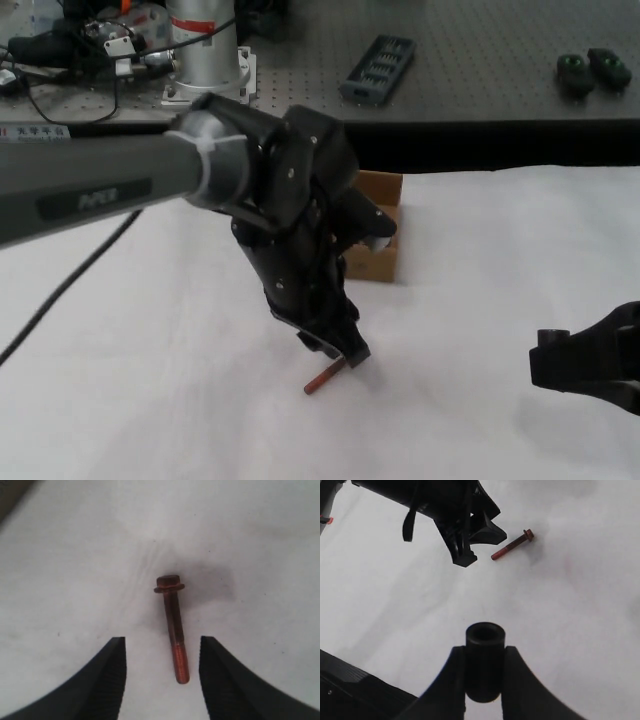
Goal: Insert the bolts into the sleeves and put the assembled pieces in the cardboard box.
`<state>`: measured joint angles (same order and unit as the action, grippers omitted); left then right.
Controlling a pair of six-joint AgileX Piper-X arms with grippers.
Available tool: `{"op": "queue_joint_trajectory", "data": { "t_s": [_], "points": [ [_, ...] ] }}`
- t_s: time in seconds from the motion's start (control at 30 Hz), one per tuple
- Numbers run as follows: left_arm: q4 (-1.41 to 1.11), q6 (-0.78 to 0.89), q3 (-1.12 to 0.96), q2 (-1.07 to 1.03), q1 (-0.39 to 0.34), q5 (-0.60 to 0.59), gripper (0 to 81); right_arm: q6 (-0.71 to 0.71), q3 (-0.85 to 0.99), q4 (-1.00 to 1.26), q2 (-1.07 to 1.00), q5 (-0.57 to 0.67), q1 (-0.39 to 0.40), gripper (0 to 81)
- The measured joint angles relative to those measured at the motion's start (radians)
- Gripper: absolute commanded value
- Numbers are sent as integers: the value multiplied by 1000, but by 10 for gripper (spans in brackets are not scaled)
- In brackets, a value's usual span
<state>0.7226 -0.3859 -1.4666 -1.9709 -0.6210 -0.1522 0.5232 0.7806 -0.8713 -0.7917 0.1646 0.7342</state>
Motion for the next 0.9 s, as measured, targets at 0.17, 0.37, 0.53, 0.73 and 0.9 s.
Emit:
{"op": "queue_joint_trajectory", "data": {
  "t_s": [0.17,0.37,0.53,0.73,0.9],
  "points": [
    [-11,30,0,-38,0,0,339,0,0,0,0,-1,0,19],
    [-80,73,0,-55,0,0,339,0,0,0,0,-1,0,19],
    [-93,85,0,-55,0,0,339,0,0,0,0,-1,0,19],
    [-93,92,0,-55,0,0,339,0,0,0,0,-1,0,19],
    [-93,92,0,-55,0,-9,339,0,0,0,0,-1,0,19]
  ]
}}
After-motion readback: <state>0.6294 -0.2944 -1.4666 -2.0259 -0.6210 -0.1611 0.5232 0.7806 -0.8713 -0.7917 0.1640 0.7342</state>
